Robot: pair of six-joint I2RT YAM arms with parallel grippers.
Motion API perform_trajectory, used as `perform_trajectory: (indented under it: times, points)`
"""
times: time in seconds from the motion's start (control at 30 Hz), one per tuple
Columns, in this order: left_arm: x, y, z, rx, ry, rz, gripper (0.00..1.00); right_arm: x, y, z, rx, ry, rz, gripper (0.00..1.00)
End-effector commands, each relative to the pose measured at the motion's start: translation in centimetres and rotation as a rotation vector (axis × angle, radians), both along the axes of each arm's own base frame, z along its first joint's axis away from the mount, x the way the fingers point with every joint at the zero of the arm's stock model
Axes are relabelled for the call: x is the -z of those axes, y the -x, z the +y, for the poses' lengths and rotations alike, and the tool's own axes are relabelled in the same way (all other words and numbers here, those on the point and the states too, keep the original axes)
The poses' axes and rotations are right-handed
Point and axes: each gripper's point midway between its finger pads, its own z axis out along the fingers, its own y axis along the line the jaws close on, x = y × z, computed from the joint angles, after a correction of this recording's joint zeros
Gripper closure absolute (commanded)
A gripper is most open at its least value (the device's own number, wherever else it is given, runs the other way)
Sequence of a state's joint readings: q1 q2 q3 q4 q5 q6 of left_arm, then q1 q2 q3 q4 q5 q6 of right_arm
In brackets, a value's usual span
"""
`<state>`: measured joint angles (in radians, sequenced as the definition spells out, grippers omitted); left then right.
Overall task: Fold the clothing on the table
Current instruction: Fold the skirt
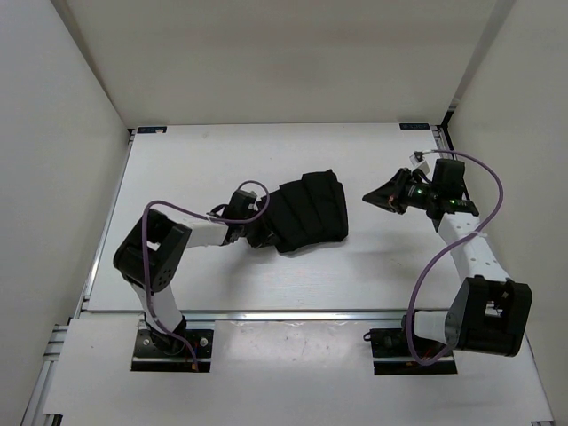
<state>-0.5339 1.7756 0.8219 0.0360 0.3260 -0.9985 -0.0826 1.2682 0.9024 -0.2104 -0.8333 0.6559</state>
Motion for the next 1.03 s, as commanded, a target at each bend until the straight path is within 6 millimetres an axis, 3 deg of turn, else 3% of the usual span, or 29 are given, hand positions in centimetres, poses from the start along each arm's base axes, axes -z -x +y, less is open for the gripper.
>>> perform_trajectory:
  times: [0.0, 0.03, 0.07, 0.13, 0.17, 0.27, 0.3, 0.47, 0.5, 0.6, 0.8, 0.9, 1.0]
  points:
    - [-2.9, -1.8, 1.9, -0.032, -0.048, -0.118, 0.95, -0.8, 0.5, 0.2, -0.023, 0.071, -0.048, 0.92]
    - [-5.5, -2.8, 2.6, -0.057, -0.039, -0.191, 0.93, -0.8, 0.5, 0.0, -0.013, 0.083, -0.051, 0.89]
    - [-7.9, -3.6, 3.6, -0.067, -0.052, -0.254, 0.85, -0.5, 0.4, -0.6, 0.003, 0.111, -0.050, 0.79]
    - [-10.1, -3.5, 6.2, -0.068, -0.123, -0.292, 0.68, 0.6, 0.4, -2.2, 0.062, 0.190, -0.040, 0.66]
    - [-11.4, -3.1, 7.2, -0.080, -0.137, -0.321, 0.66, 1.0, 0.5, -2.6, 0.077, 0.214, -0.021, 0.64]
    - [-12.3, -1.8, 12.5, -0.133, -0.231, -0.328, 0.62, 2.9, 1.0, -5.2, 0.121, 0.362, 0.017, 0.48]
    - [-11.2, -0.4, 13.6, -0.118, -0.262, -0.293, 0.61, 3.1, 1.3, -5.5, 0.113, 0.395, 0.021, 0.47]
    - [-11.7, 4.3, 19.1, -0.173, -0.367, -0.313, 0.54, 4.9, 2.8, -6.0, 0.122, 0.427, 0.052, 0.37]
    - [-11.1, 5.1, 19.5, -0.181, -0.370, -0.301, 0.54, 5.5, 3.4, -5.9, 0.125, 0.407, 0.076, 0.38]
    - [-12.2, 6.8, 20.9, -0.259, -0.347, -0.382, 0.56, 6.5, 4.4, -5.7, 0.113, 0.400, 0.095, 0.38]
    - [-12.9, 7.7, 22.9, -0.355, -0.383, -0.453, 0.54, 6.0, 5.5, -5.2, 0.105, 0.315, 0.092, 0.38]
    - [-12.6, 8.4, 23.3, -0.378, -0.375, -0.450, 0.61, 6.7, 6.7, -5.0, 0.127, 0.238, 0.103, 0.38]
    - [-13.3, 8.1, 23.4, -0.383, -0.378, -0.483, 0.58, 6.5, 6.9, -4.7, 0.122, 0.234, 0.086, 0.37]
